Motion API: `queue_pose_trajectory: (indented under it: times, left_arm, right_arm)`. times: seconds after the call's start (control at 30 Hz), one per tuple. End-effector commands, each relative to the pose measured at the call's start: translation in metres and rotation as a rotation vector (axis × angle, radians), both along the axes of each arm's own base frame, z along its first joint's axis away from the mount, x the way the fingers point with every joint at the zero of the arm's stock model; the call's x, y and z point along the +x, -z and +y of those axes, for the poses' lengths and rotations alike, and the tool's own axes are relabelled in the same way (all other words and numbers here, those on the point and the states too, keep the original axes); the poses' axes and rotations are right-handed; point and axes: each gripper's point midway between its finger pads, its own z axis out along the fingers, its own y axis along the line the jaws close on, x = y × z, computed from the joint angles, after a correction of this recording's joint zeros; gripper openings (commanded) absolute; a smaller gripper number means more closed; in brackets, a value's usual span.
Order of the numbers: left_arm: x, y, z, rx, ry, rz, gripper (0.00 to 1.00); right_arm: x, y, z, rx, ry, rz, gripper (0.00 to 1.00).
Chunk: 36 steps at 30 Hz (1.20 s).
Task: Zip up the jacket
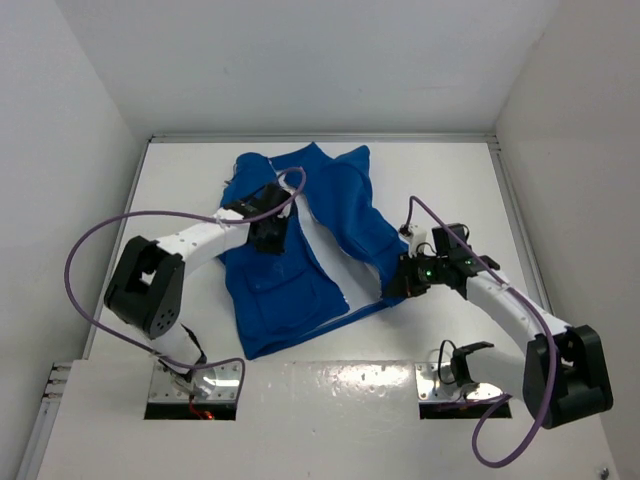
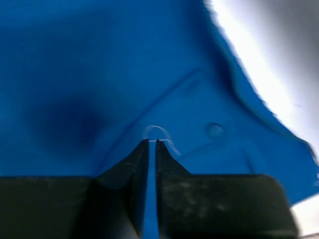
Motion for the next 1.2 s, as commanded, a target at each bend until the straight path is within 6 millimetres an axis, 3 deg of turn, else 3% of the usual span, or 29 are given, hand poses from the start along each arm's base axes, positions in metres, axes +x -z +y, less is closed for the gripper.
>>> queue_pose_trajectory:
  times: [0.0,0.1,0.2,0.33,0.4,0.43,0.47,0.5,0.6,0.63,0.7,0.77,0.83,0.87,0.93,0.97,1.03,1.07,1.1,1.13,1.17]
  left_arm:
    - [-0.002,0.005,0.013,0.075,0.018,0.064,0.14]
    - [-0.013,0.023,0.011,0.068,0.027,0.132,0.11]
    - [-0.025,0.049,0.024,0.092,0.01,0.218,0.0]
    - [-0.023,0.073,0.036,0.129,-0.036,0.281,0.0]
    - [-0.019,0.097,0.052,0.197,-0.06,0.341,0.0]
    - [0.0,0.095,0.056,0.223,-0.074,0.307,0.0]
    - [0.005,0.108,0.067,0.262,-0.074,0.337,0.0]
    - [0.033,0.1,0.064,0.281,-0.075,0.273,0.0]
    - [0.06,0.108,0.063,0.341,-0.018,0.261,0.0]
    - [0.09,0.096,0.053,0.329,-0.006,0.185,0.0]
    - [0.114,0.089,0.043,0.361,0.074,0.107,0.0]
    - [0.141,0.074,0.015,0.334,0.161,-0.003,0.0]
    - [0.152,0.067,0.002,0.341,0.258,-0.059,0.0]
    - [0.158,0.054,-0.008,0.329,0.29,-0.114,0.0]
    - [0.158,0.046,-0.018,0.336,0.383,-0.147,0.0]
    - [0.147,0.05,-0.029,0.307,0.437,-0.139,0.0]
    - [0.132,0.036,-0.036,0.245,0.512,-0.148,0.0]
    - [0.114,0.044,-0.036,0.205,0.54,-0.126,0.01]
    - [0.108,0.021,-0.038,0.17,0.535,-0.168,0.03]
    - [0.097,0.015,-0.038,0.131,0.516,-0.159,0.07]
    - [0.077,0.02,-0.04,0.076,0.527,-0.129,0.18]
  right_arm:
    - [0.021,-0.009,-0.005,-0.046,0.033,-0.043,0.0]
    - [0.025,-0.011,-0.008,-0.066,0.043,-0.041,0.0]
    - [0.028,-0.013,-0.008,-0.071,0.044,-0.04,0.0]
    - [0.027,-0.011,-0.007,-0.064,0.049,-0.029,0.0]
    - [0.025,-0.01,-0.007,-0.064,0.048,-0.019,0.0]
    - [0.025,-0.008,-0.008,-0.07,0.057,-0.012,0.0]
    - [0.025,-0.008,-0.008,-0.071,0.052,-0.014,0.0]
    - [0.023,-0.007,-0.008,-0.074,0.052,-0.005,0.0]
    - [0.023,-0.008,-0.01,-0.073,0.058,-0.001,0.0]
    - [0.023,-0.007,-0.01,-0.07,0.06,0.005,0.0]
    - [0.023,-0.008,-0.008,-0.064,0.057,0.005,0.0]
    - [0.024,-0.01,-0.007,-0.051,0.063,0.006,0.0]
    - [0.024,-0.01,-0.007,-0.046,0.067,0.01,0.0]
    - [0.023,-0.012,-0.004,-0.033,0.058,0.012,0.0]
    - [0.024,-0.014,-0.003,-0.018,0.063,0.011,0.0]
    - [0.022,-0.017,0.001,-0.001,0.051,0.014,0.0]
    - [0.022,-0.019,0.004,0.023,0.06,0.018,0.0]
    - [0.022,-0.02,0.004,0.027,0.061,0.018,0.0]
    - [0.023,-0.022,0.005,0.034,0.069,0.018,0.0]
    - [0.023,-0.022,0.004,0.033,0.072,0.017,0.0]
    - [0.024,-0.024,0.005,0.037,0.074,0.007,0.0]
